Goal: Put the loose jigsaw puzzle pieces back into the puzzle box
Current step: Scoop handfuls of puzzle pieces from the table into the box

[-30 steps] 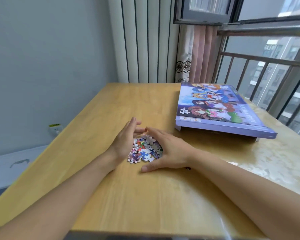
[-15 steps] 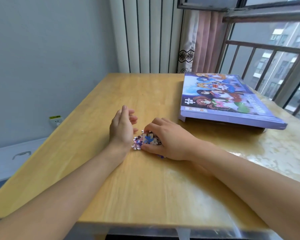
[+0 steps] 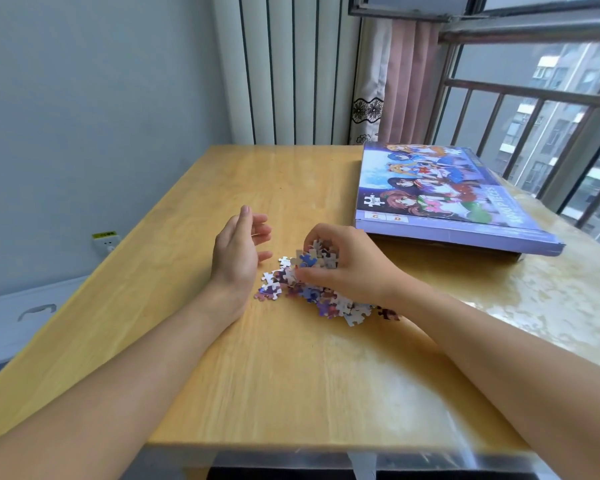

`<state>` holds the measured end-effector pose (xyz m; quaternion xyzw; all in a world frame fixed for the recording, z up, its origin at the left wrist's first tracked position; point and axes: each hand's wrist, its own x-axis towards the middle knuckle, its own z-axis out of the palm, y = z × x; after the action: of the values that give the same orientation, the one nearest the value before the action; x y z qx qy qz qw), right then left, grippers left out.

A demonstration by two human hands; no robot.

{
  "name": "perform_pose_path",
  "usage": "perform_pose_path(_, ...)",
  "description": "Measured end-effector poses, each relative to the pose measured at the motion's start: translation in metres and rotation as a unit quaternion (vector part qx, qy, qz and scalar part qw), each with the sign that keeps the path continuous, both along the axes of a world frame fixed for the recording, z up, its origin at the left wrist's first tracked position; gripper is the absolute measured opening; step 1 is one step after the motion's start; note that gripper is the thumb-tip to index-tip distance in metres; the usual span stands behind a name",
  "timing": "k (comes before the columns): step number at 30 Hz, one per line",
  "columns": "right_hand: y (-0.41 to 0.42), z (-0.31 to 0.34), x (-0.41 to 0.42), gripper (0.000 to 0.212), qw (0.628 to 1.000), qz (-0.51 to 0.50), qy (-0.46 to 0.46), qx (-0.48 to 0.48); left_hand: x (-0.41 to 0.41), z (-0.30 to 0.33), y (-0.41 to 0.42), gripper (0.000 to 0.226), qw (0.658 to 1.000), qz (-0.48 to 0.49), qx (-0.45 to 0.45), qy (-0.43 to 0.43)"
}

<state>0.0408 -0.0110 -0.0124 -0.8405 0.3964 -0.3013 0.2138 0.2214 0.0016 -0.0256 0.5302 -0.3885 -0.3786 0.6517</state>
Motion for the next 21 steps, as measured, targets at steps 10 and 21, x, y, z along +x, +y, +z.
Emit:
perform_pose_path(10,0.017,0.022,-0.056,0.032,0.926,-0.083,-0.240,0.281,-0.020,0.033,-0.042,0.060,0.801,-0.162,-0.112,-0.565)
perform_pose_path(21,0.020,0.023,-0.120,0.021,0.844,-0.200,-0.315,0.384,-0.103,0.061,-0.088,0.019,0.837,-0.112,-0.136,-0.518)
